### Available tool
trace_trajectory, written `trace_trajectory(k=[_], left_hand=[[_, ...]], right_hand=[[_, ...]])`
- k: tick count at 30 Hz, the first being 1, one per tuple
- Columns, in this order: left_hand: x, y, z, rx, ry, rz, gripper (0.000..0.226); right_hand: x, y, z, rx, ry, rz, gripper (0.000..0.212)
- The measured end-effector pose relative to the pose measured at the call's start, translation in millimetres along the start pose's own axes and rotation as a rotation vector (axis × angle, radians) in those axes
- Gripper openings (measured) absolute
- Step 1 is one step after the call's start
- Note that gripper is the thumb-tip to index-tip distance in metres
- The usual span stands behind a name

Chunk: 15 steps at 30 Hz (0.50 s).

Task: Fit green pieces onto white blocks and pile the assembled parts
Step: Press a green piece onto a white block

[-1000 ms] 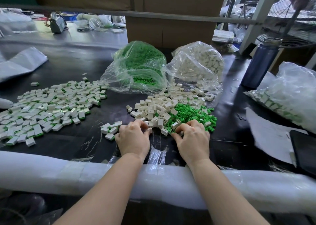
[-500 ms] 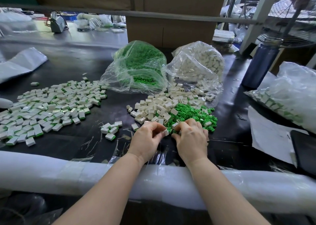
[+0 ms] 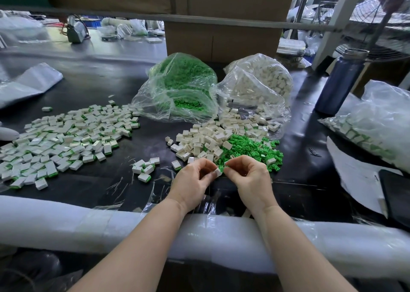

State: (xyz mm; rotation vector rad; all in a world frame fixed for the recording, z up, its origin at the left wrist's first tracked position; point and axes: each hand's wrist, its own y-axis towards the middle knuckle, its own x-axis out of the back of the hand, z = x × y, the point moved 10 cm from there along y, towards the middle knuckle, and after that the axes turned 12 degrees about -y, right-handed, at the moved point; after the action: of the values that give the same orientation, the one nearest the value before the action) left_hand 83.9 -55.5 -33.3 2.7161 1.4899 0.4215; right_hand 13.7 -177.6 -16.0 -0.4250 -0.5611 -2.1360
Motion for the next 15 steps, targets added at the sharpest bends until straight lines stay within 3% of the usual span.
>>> trace_trajectory(k=[7,15], left_hand=[[-1.4,0.0,-0.8,-0.025,-0.063,0.029,0.028],[3.0,0.7,-0.6,0.001,-0.147,-0.013,0.012]], right_hand=[[1.3,0.2,-1.5,-0.007,0.025,-0.004,0.013],[3.0,1.2,-1.9,-0.004,0.003,-0.023,0.017]])
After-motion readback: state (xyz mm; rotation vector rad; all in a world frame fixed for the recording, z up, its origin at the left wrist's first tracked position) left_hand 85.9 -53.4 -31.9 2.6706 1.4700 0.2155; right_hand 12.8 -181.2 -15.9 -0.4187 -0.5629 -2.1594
